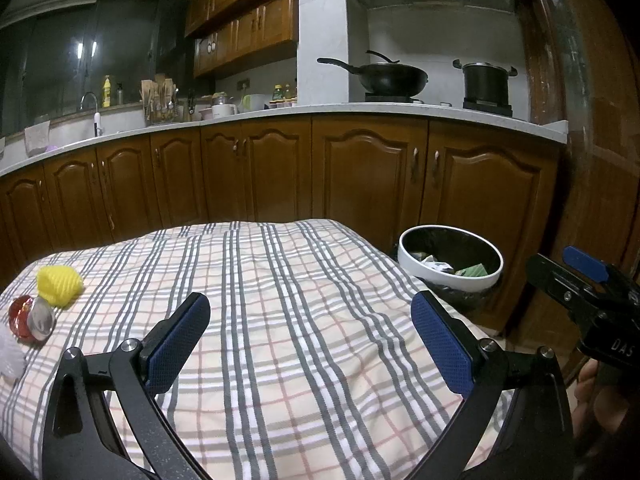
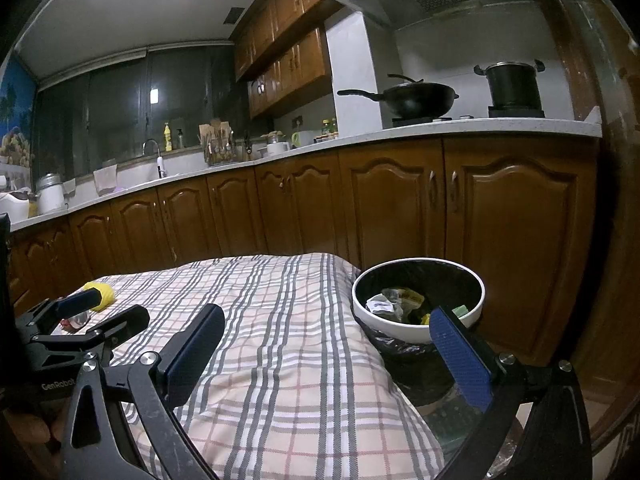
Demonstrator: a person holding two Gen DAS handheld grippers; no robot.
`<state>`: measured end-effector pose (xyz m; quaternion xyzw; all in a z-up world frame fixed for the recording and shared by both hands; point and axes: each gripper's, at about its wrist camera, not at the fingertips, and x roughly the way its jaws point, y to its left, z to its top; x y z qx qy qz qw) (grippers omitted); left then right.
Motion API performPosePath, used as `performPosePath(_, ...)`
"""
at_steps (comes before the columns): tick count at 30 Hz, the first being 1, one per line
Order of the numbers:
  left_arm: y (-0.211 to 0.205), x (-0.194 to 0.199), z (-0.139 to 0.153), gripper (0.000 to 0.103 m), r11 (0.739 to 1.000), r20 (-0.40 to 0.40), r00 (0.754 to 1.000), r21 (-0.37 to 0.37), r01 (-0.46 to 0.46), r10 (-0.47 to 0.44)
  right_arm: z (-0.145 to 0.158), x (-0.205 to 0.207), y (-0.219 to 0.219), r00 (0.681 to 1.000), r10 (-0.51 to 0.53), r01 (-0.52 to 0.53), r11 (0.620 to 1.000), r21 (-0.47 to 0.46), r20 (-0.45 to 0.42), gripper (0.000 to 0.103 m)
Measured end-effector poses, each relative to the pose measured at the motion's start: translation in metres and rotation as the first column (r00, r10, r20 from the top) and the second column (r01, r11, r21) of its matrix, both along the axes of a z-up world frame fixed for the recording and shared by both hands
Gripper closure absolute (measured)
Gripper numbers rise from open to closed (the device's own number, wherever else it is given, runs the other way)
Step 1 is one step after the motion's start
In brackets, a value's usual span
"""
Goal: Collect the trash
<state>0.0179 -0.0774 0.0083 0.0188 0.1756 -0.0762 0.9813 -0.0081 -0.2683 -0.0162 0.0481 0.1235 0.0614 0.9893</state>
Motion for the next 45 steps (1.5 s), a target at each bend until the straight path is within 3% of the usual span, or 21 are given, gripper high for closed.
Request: performPosePath(45,0.0,0.013,-0.006,0.0,1.0,-0.019,1.0,-0.005,0.01,-0.01,0.002,0.005,0.003,1.0,0.01,-0.01,1.0,0.011,-0.008,0.0)
